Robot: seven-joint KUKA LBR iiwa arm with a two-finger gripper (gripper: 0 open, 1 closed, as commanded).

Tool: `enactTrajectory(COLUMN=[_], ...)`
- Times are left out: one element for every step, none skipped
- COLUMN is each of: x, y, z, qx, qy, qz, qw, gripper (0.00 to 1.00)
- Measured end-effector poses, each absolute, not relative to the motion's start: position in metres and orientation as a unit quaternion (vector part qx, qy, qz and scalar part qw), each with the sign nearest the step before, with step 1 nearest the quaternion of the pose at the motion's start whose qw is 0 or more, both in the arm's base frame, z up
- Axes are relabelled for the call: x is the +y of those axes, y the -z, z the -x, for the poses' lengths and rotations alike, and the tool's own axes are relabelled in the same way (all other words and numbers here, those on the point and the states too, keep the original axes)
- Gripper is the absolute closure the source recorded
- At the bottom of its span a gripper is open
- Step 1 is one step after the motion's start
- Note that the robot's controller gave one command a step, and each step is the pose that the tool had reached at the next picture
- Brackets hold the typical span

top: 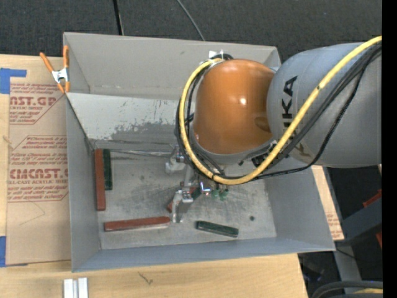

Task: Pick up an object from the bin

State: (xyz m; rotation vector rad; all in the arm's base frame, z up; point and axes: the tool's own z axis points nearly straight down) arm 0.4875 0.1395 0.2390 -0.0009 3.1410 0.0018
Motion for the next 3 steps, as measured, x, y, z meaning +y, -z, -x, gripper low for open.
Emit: enactTrajectory(x=[0.14, 0.131, 0.12], y=[-0.239, -0.212, -0.152], z=[-0.488, -0.493, -0.494], qx=[1.0, 1.0, 1.0], qy=[-0.001, -0.002, -0.001], qz=[0.0, 0.022, 0.031], qw=[0.0, 0.005, 0.002], gripper=[0.0, 0.0, 0.0])
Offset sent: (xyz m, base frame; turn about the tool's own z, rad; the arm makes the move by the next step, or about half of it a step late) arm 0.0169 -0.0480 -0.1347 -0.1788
